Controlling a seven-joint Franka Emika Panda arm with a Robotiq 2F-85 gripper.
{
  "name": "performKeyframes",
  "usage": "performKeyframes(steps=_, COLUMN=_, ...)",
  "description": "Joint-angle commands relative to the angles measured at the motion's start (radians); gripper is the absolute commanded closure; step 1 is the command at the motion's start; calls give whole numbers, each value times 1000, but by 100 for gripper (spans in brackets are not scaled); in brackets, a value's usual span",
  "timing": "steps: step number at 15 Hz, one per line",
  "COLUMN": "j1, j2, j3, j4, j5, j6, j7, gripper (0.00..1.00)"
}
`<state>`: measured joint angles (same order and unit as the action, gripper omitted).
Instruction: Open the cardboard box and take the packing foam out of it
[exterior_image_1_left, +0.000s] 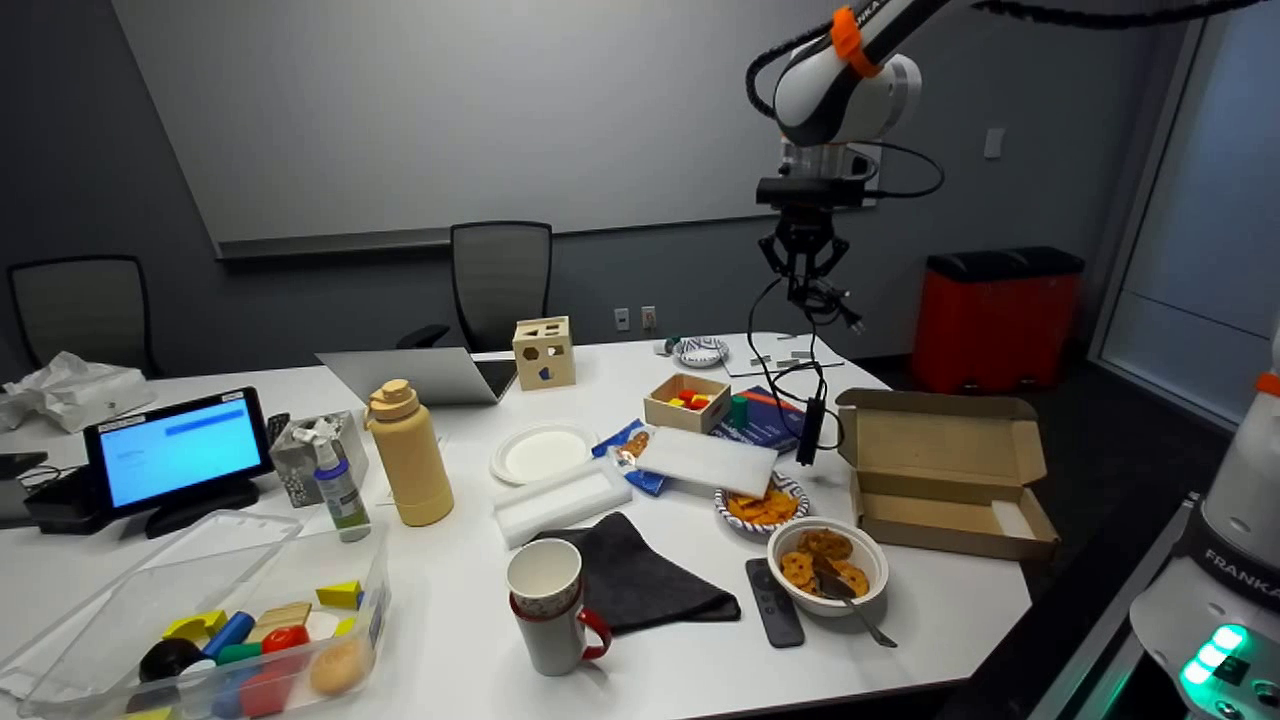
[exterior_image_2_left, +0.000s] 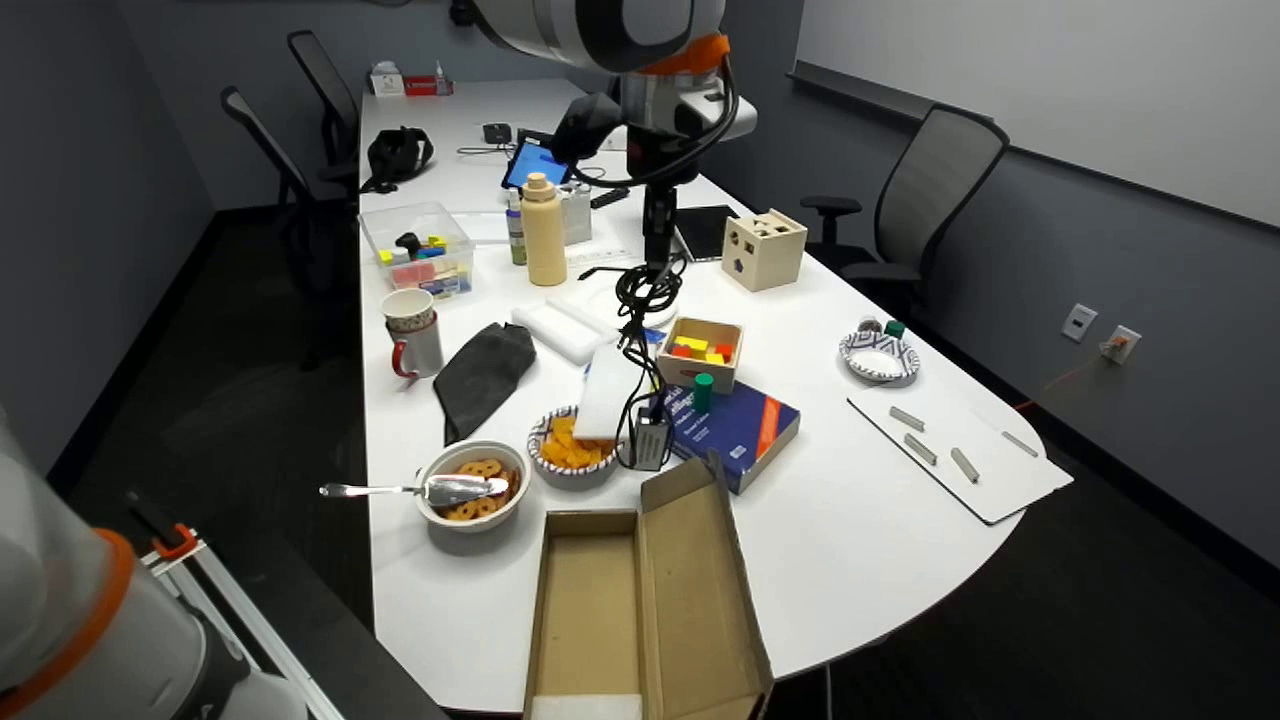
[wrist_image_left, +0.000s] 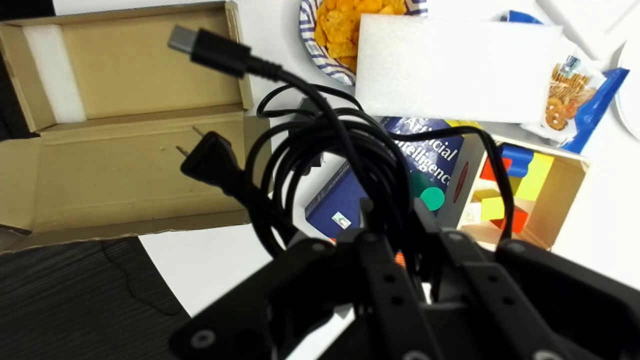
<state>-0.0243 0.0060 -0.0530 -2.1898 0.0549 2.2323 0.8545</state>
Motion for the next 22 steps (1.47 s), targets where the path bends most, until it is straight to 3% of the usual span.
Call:
performKeyframes(steps=1, j1=-8, j2=79, j3=-3, j4=50, j5=-17, j6=43, j7=58, gripper=95)
performKeyframes(steps=7, j1=7, j2=171, j3=-33, j4=67, j5=-26, j6=126, j7=208, gripper=95)
performKeyframes(steps=14, j1=49, j2=269, j3=-106, j4=31, j5=-169, j6=319, j7=504, gripper=95)
performKeyframes(steps=22, j1=220, j2=358, j3=-275, j4=-98, j5=-471, j6=505, j7=935, gripper=95)
